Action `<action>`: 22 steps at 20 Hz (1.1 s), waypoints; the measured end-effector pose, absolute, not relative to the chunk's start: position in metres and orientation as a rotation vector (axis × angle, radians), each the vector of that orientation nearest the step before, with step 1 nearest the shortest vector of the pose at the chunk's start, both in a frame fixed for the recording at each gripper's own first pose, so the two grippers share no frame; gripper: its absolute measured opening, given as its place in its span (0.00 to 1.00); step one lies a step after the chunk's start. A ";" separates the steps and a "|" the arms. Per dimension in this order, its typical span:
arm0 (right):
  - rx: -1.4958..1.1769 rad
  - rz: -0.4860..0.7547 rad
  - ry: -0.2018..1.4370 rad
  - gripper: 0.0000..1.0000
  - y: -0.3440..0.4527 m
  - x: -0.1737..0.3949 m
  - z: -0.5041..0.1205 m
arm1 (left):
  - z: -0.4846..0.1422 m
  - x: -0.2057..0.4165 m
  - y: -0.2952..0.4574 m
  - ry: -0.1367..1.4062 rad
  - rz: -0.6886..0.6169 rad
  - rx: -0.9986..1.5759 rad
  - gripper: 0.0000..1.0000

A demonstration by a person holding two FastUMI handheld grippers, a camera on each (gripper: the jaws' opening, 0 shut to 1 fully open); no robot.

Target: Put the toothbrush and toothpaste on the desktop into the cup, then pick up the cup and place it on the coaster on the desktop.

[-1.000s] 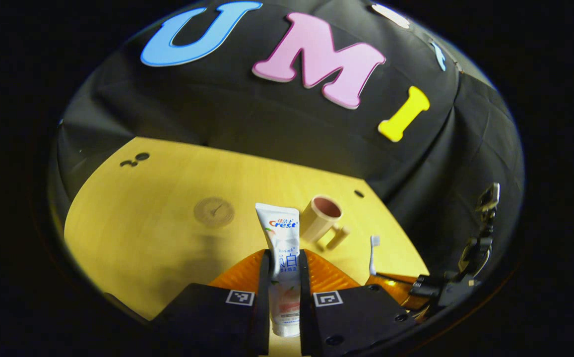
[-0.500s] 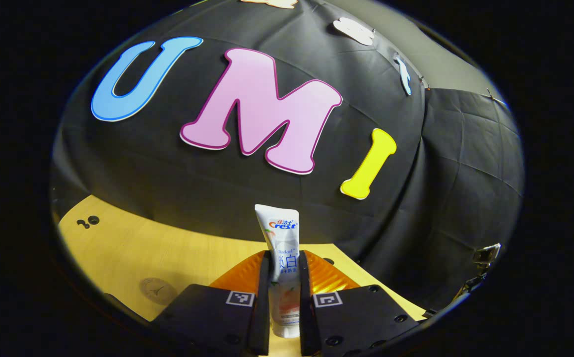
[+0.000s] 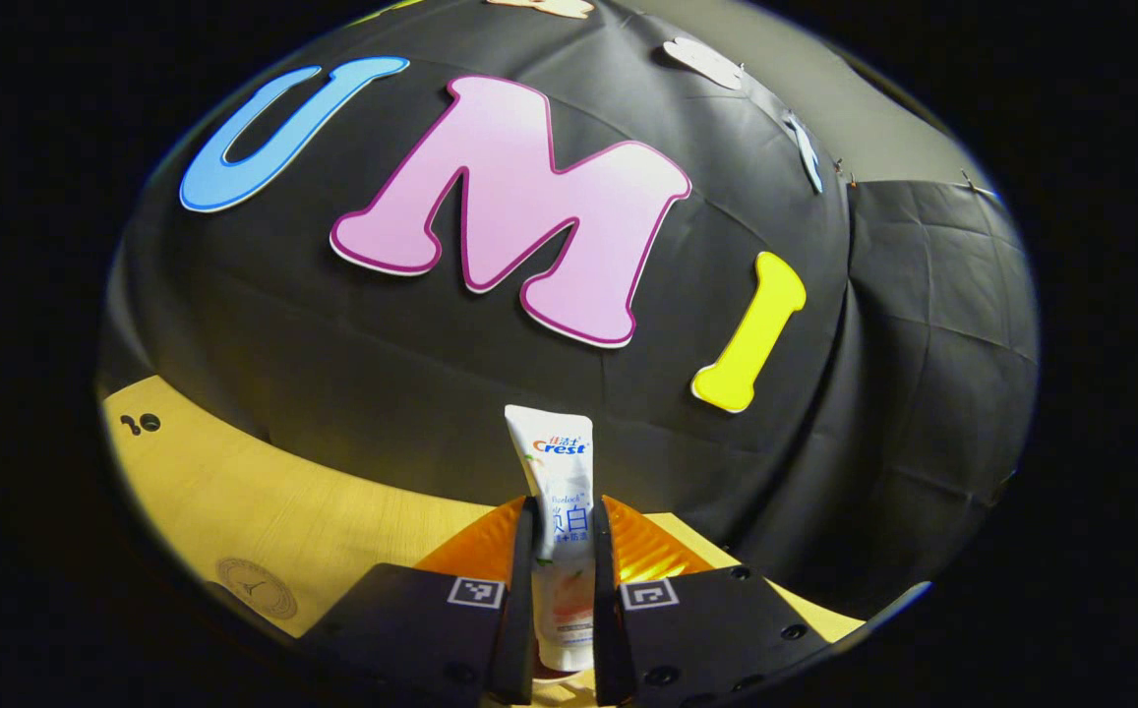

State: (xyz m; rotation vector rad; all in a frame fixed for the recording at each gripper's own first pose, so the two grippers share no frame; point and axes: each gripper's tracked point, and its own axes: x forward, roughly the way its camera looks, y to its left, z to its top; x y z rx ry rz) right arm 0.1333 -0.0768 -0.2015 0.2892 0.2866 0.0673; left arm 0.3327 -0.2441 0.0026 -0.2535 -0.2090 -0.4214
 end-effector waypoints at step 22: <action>0.332 0.032 0.148 0.09 -0.101 0.176 -0.173 | -0.091 0.348 -0.250 -0.145 -0.414 -0.221 0.44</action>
